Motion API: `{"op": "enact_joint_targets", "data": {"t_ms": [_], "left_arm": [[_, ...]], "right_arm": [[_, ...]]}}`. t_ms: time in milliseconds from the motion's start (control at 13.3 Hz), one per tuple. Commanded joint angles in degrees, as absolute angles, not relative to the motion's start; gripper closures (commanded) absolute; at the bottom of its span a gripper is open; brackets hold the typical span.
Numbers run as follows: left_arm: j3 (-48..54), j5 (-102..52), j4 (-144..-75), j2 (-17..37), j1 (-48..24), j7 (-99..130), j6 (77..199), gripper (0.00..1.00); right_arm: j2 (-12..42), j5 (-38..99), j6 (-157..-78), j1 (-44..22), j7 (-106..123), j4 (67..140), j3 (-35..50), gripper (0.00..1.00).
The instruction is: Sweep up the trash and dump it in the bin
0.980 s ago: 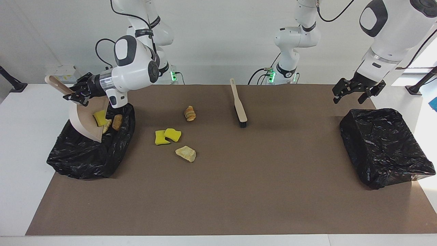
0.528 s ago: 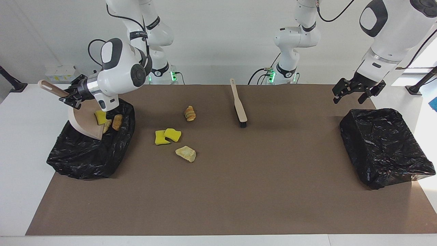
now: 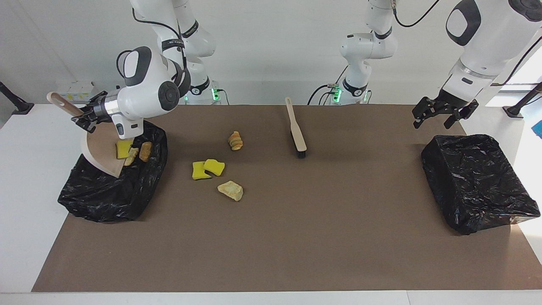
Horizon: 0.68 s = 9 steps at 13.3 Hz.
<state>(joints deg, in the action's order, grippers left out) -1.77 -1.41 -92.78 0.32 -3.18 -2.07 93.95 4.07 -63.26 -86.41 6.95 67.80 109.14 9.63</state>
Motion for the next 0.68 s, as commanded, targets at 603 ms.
{"op": "enact_joint_targets", "data": {"t_ms": [603], "left_arm": [[-1.41,-0.62,-93.34,-0.44,-2.64,-2.02,94.66,0.00]], "right_arm": [[4.39,-64.88,-88.59,5.62,84.57,107.94,10.20,1.00]]}}
